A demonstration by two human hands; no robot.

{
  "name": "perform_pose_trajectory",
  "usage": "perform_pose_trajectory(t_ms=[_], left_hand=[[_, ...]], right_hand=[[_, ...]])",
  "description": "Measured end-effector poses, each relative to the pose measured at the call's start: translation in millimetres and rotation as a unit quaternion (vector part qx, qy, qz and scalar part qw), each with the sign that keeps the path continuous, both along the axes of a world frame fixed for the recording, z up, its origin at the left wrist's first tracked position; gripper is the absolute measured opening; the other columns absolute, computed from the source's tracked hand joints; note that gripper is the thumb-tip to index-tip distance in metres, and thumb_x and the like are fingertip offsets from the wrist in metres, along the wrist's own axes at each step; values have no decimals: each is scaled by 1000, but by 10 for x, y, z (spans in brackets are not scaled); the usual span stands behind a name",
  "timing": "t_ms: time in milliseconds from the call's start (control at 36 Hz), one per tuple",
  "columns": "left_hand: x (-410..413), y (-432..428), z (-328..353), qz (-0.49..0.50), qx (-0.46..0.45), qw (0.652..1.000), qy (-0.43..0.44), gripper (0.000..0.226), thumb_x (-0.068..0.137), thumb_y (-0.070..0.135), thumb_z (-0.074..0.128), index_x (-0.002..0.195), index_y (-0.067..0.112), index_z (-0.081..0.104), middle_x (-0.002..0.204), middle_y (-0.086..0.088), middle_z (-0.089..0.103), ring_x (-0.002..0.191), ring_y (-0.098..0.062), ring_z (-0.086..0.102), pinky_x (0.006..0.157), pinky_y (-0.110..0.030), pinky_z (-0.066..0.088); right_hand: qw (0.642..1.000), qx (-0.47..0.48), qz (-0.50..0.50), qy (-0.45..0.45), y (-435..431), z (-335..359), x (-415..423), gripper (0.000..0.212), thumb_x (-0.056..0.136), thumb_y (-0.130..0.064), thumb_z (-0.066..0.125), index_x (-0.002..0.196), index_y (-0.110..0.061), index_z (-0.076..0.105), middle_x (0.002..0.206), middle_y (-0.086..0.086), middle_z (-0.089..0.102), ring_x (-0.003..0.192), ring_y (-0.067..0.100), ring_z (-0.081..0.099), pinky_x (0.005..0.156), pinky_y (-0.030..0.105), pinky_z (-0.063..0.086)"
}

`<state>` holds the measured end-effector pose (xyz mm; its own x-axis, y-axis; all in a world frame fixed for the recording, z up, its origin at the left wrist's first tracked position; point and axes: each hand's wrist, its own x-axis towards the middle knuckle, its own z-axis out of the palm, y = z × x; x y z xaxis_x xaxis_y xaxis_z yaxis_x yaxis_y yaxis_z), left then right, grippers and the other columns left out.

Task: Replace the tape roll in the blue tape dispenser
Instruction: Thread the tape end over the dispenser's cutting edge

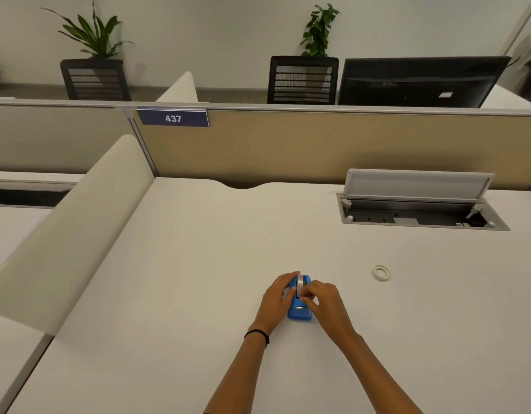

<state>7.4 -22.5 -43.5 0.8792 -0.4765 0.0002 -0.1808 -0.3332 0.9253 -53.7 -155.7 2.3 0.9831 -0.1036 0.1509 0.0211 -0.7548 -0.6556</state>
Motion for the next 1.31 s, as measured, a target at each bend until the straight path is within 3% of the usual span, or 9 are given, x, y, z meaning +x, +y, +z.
perform_pose_trajectory(t_ms=[111,333,444,667,778,917,1083,1167,1306], left_hand=[[-7,-1,17,5,2,1000,1,34,96,21,44,128,32,44,127,10,52,115,-7,51,102,-23,41],[-1,-9,10,8,5,1000,4,33,96,20,44,128,27,45,126,9,52,112,-6,51,101,-21,41],[-3,-12,11,11,6,1000,5,33,96,19,44,128,26,46,126,9,52,111,-4,51,95,-9,39],[-9,-12,14,13,-2,1000,7,33,95,18,45,127,26,46,124,11,52,110,-3,52,92,-2,38],[-10,-12,13,13,-2,1000,5,33,95,19,46,126,29,45,123,13,52,110,-2,51,92,-3,37],[-10,-9,2,13,1,1000,-3,33,95,18,45,124,33,44,122,14,52,108,-1,52,92,-2,37],[-8,-14,-3,15,-4,1000,-4,32,95,18,45,124,33,44,123,11,53,110,-6,52,94,-6,38],[-10,-17,-5,15,-4,1000,-2,33,95,18,45,123,35,44,123,12,52,111,-5,52,95,-7,38],[-7,-11,-7,13,-7,1000,-3,33,95,18,45,123,35,44,123,15,52,110,0,52,94,-5,38]], right_hand=[[999,-30,-10,-1,12,8,-38,8,82,-14,67,87,-10,70,86,7,72,79,21,63,78,10,29],[998,-64,2,-8,0,-1,-56,8,74,-12,74,81,-11,71,81,7,72,75,21,65,78,28,44],[998,-63,3,-6,5,-18,-92,8,73,-9,75,78,-13,71,79,4,72,73,20,65,78,21,38],[999,-35,-12,15,41,-37,-148,5,79,-12,70,83,-10,71,85,7,72,79,20,63,79,9,29],[999,-38,-12,15,39,-41,-152,6,79,-12,70,84,-10,72,85,8,72,79,20,64,79,11,31],[998,-55,-9,7,52,-64,-142,7,74,-13,74,80,-11,73,80,7,73,74,20,67,78,25,39],[998,-61,-5,2,56,-64,-135,6,73,-13,74,79,-11,73,78,7,73,72,21,67,78,25,38],[998,-58,-3,9,43,-58,-142,8,78,-16,70,84,-11,73,85,8,73,80,21,65,83,20,33],[998,-54,-4,24,15,-55,-133,9,82,-16,67,86,-11,72,89,8,73,85,21,64,94,26,30]])
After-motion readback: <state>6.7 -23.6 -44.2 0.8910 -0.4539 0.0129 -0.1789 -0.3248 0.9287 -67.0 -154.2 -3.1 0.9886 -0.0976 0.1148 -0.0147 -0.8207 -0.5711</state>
